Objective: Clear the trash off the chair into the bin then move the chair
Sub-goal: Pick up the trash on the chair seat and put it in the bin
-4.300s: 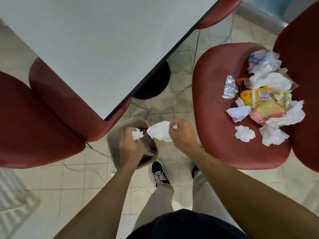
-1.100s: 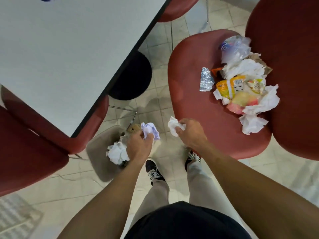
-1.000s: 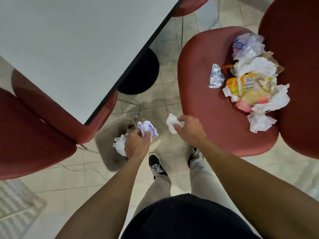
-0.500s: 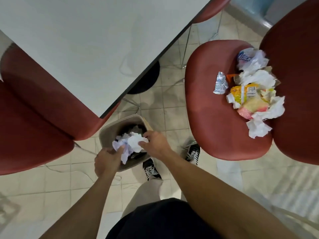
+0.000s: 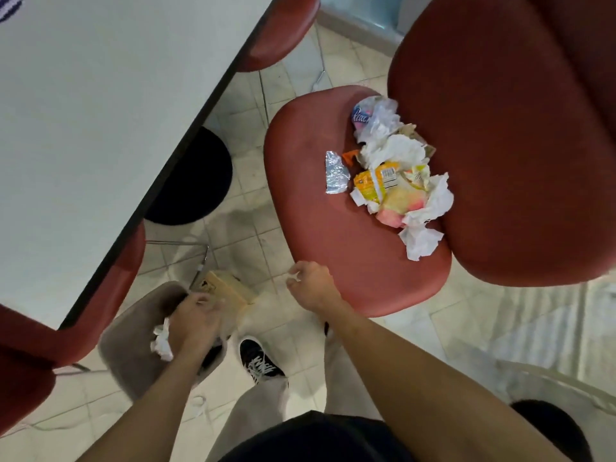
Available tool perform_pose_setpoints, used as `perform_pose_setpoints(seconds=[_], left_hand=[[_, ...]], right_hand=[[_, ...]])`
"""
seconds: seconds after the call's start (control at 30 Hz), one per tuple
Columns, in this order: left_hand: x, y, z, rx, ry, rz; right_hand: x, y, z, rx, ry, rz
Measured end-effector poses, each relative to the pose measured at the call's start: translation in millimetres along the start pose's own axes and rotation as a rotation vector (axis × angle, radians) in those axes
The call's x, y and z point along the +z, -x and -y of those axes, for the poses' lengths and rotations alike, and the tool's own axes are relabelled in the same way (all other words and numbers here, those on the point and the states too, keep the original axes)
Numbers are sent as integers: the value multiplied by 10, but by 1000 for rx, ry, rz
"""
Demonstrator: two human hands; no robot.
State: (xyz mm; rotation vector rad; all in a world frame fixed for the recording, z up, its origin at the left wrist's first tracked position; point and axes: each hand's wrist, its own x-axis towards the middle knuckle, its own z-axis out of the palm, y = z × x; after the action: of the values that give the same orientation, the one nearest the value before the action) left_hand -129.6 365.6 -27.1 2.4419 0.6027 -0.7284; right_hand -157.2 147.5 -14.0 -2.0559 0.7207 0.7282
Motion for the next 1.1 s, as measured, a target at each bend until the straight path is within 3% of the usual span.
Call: perform_pose_setpoints(seconds=[0.2,0.3,0.53,0.63,0.9,1.1], left_hand=[[931,68,-1200,249,36,295],[1458,63,-1781,329,-24,353],[2328,-40,-3000,595,-76,256],[2582,-196,-3288,608,-179,208],[3014,-248,-3467,472,-472,146],[3103,-254,-3341,596,-528,20]], right_hand=[[-1037,-454,-711,92,-82,-130],[-1514,-722,-1008,112,-96,-209],[-2426,-1325,-1384,64,-41,-424],[-2597,-1541,-1449,67,15,-471],[-2600,-1815,-1626,142,29,-417],[-2573,-1800,-1707,157,22,-484]])
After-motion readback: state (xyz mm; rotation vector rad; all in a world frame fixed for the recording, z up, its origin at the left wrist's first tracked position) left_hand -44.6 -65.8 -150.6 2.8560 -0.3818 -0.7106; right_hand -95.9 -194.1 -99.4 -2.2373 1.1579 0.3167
